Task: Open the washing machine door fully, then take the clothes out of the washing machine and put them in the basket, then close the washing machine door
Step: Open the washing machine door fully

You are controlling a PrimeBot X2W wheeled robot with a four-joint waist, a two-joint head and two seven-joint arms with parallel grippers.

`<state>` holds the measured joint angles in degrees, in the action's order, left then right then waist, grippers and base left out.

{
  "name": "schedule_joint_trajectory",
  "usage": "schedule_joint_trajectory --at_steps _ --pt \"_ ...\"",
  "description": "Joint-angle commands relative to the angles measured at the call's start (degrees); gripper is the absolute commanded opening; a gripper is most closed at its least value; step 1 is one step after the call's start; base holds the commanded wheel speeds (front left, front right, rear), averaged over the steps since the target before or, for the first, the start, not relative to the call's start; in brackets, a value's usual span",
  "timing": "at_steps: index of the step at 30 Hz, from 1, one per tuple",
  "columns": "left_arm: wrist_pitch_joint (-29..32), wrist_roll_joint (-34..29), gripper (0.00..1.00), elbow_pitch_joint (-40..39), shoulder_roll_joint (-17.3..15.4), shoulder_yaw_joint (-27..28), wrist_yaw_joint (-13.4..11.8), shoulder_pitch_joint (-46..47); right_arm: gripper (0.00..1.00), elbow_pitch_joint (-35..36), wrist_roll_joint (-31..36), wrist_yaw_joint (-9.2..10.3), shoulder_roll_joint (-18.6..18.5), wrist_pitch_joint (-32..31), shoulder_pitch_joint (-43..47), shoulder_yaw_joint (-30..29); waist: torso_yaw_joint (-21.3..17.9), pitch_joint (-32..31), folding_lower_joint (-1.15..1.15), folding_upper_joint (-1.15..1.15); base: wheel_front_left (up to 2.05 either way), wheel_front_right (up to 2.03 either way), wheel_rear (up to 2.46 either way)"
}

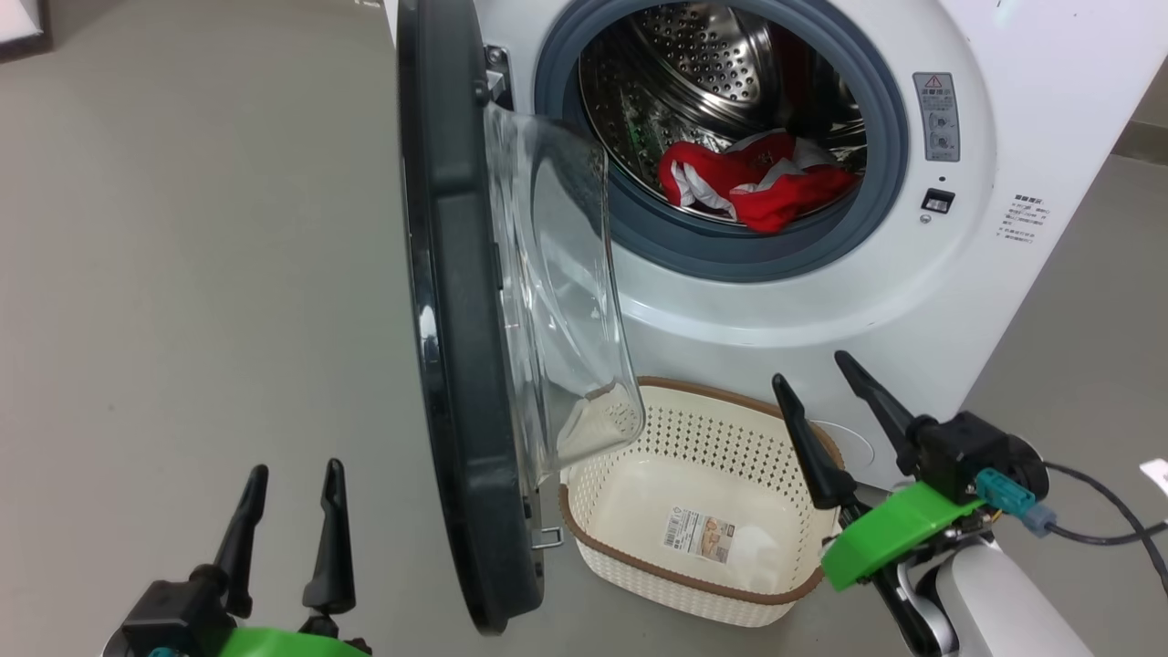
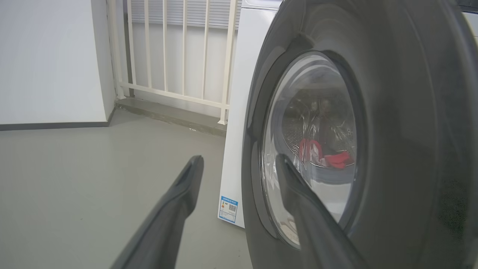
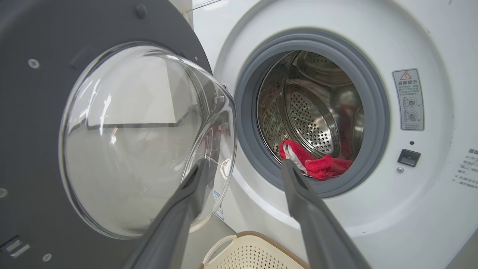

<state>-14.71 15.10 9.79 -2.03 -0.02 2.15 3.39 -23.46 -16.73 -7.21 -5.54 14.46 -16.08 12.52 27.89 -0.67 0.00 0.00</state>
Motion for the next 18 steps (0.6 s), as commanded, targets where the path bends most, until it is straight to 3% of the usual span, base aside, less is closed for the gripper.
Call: schedule_joint_trajectory --at_steps 1,18 --pt "-0.3 -0.5 1.00 -1.2 -0.8 1.9 0.4 0.5 1.00 2.0 0.6 -0.28 0.5 0.5 0.3 0.2 0.0 -0.1 0.00 0.00 0.00 0.00 0.00" --pt "-0.3 -0.1 1.00 -1.0 -0.8 2.6 0.6 0.5 1.00 4.0 1.8 -0.28 1.8 0.5 2.8 -1.2 -0.5 0.2 0.00 0.00 0.00 0.00 0.00"
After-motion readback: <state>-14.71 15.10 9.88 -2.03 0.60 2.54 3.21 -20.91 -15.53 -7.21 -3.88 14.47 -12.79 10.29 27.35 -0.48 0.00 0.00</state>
